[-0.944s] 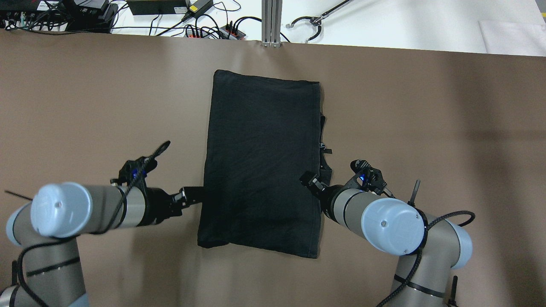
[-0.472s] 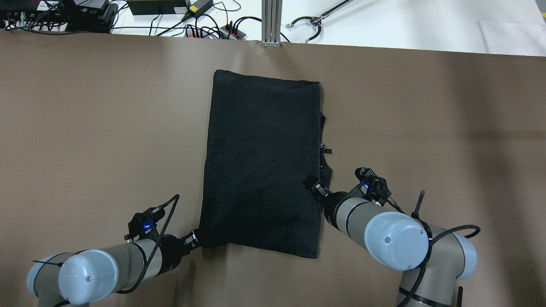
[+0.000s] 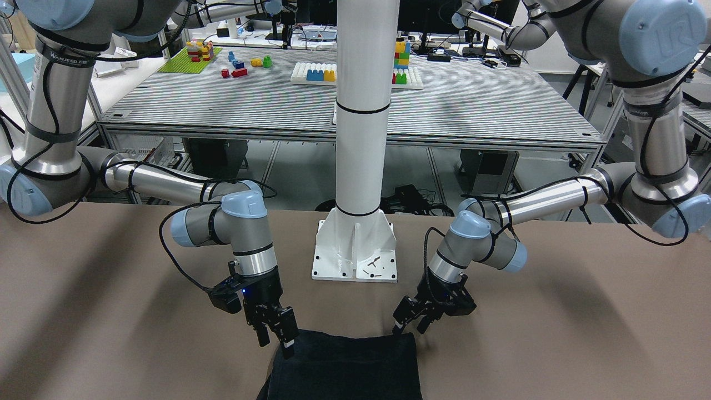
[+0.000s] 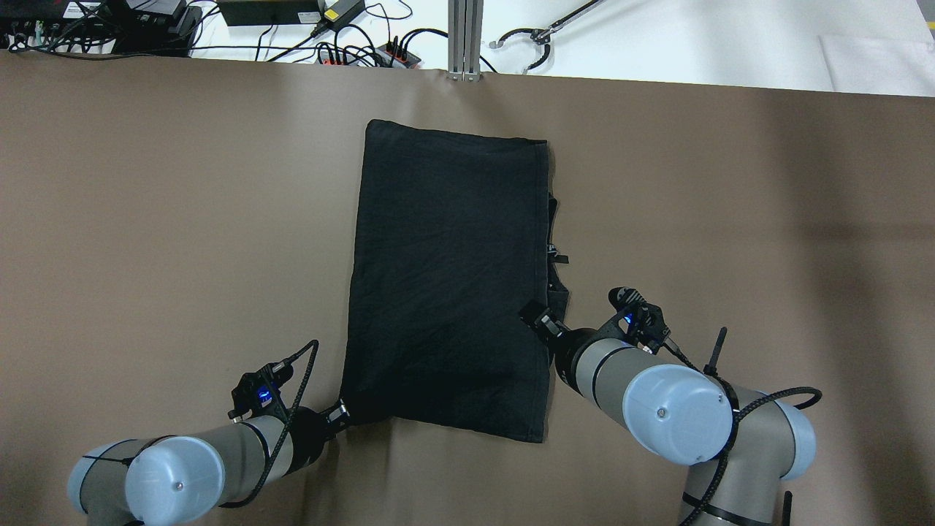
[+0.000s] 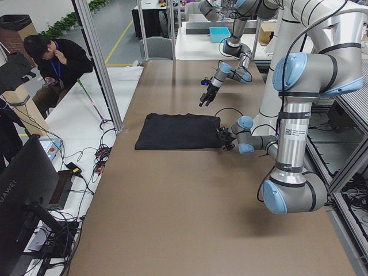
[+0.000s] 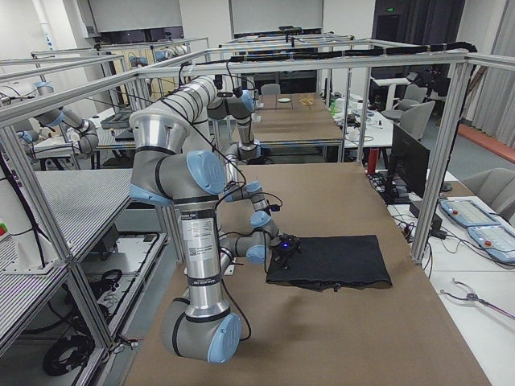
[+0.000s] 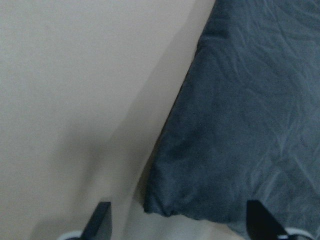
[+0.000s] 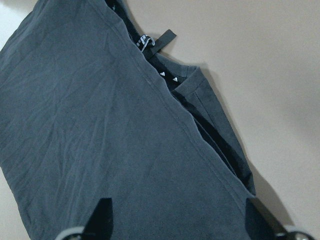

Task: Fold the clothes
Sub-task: 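Move both grippers to the shirt corners nearest the robot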

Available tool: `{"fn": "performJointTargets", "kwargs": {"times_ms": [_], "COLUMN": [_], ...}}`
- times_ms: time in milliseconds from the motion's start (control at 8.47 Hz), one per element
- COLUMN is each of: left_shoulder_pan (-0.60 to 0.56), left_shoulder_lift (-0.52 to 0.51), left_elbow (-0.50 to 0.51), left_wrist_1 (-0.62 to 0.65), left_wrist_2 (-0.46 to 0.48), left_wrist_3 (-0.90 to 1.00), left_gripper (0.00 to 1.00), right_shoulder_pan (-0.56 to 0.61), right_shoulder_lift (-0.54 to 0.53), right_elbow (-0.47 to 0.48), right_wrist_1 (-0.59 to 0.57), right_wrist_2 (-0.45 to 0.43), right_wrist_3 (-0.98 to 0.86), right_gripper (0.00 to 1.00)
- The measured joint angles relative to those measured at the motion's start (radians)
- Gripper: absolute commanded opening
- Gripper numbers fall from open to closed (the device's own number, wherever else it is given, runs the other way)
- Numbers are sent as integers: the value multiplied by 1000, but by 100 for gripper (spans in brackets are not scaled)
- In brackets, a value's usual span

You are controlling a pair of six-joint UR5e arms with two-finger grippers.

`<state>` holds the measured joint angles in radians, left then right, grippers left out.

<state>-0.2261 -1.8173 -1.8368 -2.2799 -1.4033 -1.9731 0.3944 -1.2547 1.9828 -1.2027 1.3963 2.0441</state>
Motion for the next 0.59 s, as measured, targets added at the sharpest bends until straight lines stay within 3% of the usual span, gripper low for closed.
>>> {"fn": "performJointTargets", "kwargs": {"times_ms": [354, 590], "left_shoulder_pan": [1, 1], "left_shoulder_lift": [-24, -36], "left_elbow": [30, 45], "left_wrist_1": [1, 2], "left_wrist_2": [42, 53], "left_wrist_3": [0, 0], "left_gripper": [90, 16], "right_shoulder_pan": [0, 0], "right_shoulder_lift": [0, -1], "right_elbow": [-1, -1], "right_wrist_1": [-1, -1], "right_wrist_2": [0, 0], "right_wrist_3": [0, 0], "right_gripper": [94, 94]}}
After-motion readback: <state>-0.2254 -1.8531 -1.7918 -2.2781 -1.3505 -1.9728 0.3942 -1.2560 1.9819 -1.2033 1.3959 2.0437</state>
